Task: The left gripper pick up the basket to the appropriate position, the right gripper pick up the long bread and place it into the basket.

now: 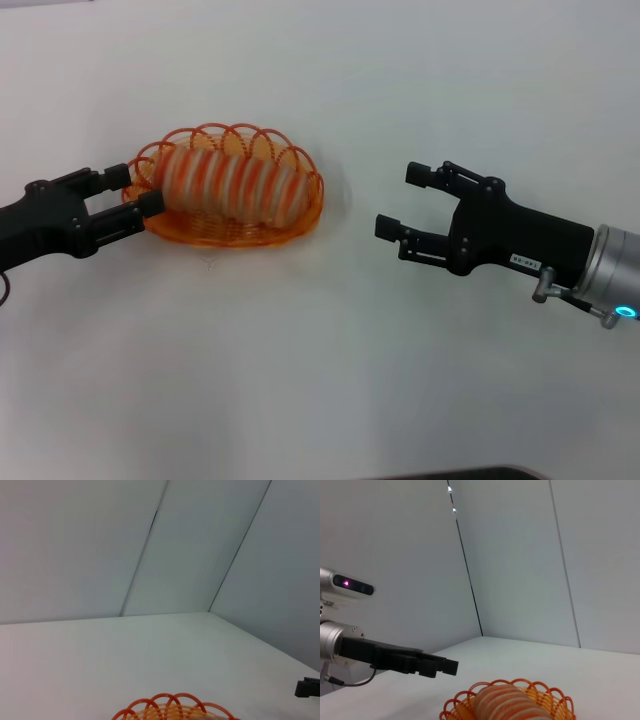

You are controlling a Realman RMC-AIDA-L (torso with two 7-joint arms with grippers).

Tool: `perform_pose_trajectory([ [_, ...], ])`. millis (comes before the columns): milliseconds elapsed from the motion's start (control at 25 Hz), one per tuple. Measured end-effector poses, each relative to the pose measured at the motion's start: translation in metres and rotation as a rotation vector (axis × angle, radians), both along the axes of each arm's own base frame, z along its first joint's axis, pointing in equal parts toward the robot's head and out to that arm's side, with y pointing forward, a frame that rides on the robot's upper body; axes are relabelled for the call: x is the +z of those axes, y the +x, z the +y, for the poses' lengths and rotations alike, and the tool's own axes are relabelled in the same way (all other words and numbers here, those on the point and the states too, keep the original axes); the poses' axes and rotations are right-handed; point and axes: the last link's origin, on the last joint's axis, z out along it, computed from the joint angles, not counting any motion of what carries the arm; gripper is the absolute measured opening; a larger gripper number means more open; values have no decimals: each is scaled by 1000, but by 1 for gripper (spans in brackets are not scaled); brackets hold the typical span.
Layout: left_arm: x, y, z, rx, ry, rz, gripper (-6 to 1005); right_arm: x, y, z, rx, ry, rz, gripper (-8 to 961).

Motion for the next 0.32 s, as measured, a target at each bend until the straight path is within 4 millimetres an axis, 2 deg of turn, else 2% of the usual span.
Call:
perform_pose_trajectory([
  [320,0,0,0,-2,-1,-1,689,-2,-2,4,2,-5,-9,882],
])
